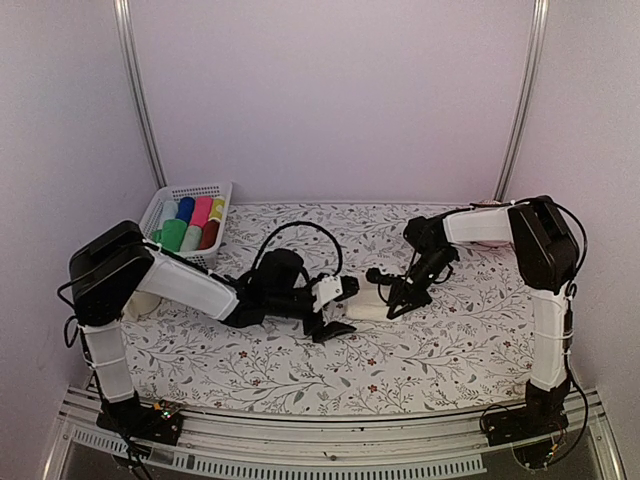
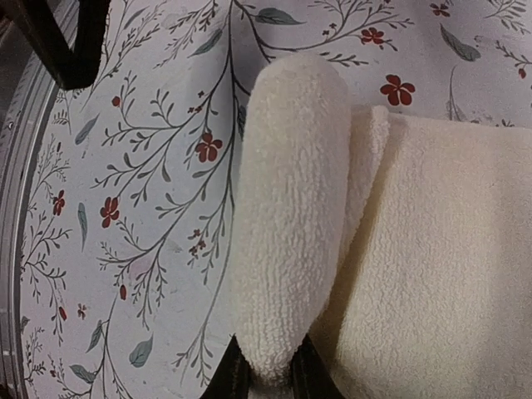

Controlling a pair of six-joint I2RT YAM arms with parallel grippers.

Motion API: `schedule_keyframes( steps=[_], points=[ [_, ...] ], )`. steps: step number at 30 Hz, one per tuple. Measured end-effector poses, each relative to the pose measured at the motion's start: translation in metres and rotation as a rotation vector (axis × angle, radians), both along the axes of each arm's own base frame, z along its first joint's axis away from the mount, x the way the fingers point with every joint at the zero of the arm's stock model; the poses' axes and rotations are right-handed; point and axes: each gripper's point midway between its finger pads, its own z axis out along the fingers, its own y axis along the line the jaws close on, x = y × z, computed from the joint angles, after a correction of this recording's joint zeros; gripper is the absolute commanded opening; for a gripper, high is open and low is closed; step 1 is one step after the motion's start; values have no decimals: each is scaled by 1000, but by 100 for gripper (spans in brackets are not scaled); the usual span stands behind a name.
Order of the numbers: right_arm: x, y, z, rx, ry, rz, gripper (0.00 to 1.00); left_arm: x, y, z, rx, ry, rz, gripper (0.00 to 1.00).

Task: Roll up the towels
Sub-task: Roll the towel at the center of the board.

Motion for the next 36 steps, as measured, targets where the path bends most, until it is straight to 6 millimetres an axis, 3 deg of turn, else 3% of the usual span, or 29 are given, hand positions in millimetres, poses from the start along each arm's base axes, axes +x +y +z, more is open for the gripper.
schedule_keyframes(
  steps=[6, 10, 18, 30, 36],
  points=[
    [-17, -2, -1, -3, 91, 30, 12, -28, -25, 4, 42, -205, -61, 78],
    [-21, -2, -1, -9, 114, 38, 12, -26, -28, -4, 90, -276, -56, 64],
    [-25, -4, -1, -17, 131, 41, 12, -16, -26, -39, 193, -311, -42, 61],
    [-25, -4, -1, -18, 132, 42, 14, -8, -28, -48, 229, -335, -23, 31],
    [-25, -5, -2, -24, 132, 41, 27, -5, -30, -52, 254, -323, -25, 15]
  ],
)
